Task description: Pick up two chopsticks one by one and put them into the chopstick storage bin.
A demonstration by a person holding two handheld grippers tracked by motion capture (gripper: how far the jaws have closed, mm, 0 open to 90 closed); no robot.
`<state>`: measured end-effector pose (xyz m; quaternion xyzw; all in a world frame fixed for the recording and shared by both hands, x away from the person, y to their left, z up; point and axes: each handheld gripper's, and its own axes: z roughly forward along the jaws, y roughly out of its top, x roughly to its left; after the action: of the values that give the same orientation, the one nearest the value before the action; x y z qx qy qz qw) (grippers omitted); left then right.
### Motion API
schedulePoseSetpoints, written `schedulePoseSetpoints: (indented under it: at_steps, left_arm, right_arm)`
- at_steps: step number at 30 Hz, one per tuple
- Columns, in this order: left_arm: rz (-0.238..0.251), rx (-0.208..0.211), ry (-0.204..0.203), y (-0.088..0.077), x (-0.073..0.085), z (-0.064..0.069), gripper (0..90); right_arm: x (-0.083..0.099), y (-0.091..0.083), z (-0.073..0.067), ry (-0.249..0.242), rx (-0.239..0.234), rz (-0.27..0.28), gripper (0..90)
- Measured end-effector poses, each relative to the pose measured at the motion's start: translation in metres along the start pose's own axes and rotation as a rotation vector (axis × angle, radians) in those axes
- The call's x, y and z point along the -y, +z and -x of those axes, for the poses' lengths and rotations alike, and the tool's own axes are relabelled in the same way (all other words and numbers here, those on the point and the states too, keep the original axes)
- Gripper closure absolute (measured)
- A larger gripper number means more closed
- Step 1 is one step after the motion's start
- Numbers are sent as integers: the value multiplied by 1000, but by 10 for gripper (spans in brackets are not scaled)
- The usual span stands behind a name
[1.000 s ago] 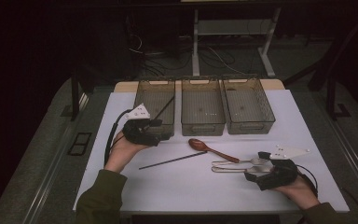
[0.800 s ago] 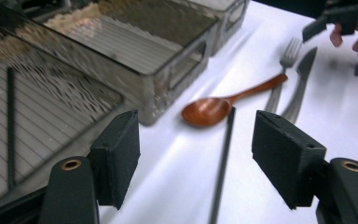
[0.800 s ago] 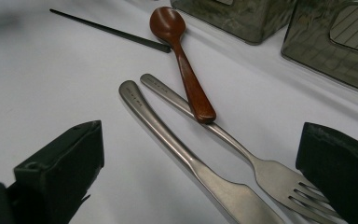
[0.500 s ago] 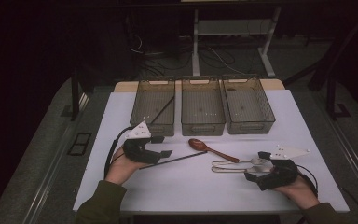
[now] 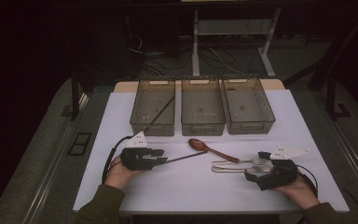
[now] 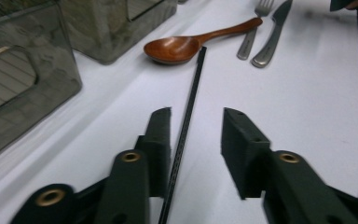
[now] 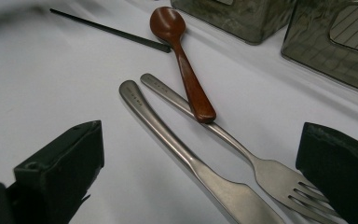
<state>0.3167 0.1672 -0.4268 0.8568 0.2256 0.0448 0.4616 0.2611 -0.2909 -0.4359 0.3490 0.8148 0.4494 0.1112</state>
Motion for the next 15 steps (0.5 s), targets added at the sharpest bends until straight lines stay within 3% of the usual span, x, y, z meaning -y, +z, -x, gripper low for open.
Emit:
schedulePoseSetpoints:
  at_steps: [6, 15]
  left_arm:
    - [-47, 27, 14, 11, 4, -5, 722]
    - [-97, 23, 38, 24, 7, -11, 750]
  right_arm:
    - [0, 0, 0, 1, 0, 0, 4]
    - [0, 0, 0, -2, -2, -2, 4]
